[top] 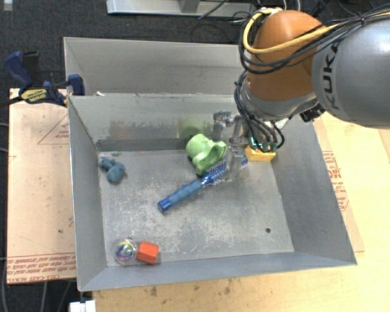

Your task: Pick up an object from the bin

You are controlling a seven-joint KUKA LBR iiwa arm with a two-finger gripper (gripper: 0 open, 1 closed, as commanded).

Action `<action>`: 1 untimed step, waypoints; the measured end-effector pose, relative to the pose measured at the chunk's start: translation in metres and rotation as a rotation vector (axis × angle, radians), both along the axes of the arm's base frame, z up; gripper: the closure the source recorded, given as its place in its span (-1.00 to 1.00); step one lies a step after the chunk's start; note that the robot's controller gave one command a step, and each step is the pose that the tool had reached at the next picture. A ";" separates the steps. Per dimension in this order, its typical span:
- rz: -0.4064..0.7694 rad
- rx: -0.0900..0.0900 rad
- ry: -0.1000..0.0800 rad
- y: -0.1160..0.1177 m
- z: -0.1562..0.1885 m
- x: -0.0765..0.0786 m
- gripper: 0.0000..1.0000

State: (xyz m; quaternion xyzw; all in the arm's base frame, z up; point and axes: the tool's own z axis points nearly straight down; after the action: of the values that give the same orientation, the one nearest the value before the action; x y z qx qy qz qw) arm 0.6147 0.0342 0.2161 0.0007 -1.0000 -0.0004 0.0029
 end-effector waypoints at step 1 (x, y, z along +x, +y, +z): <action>0.300 0.001 -0.006 -0.035 -0.148 -0.009 -1.00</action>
Offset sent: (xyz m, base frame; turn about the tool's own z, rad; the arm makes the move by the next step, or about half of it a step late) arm -0.0090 -0.0348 -0.1461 -0.3021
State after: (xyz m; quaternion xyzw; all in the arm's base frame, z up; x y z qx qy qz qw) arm 0.6054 -0.0004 0.0677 0.1501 -0.9887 -0.0007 0.0000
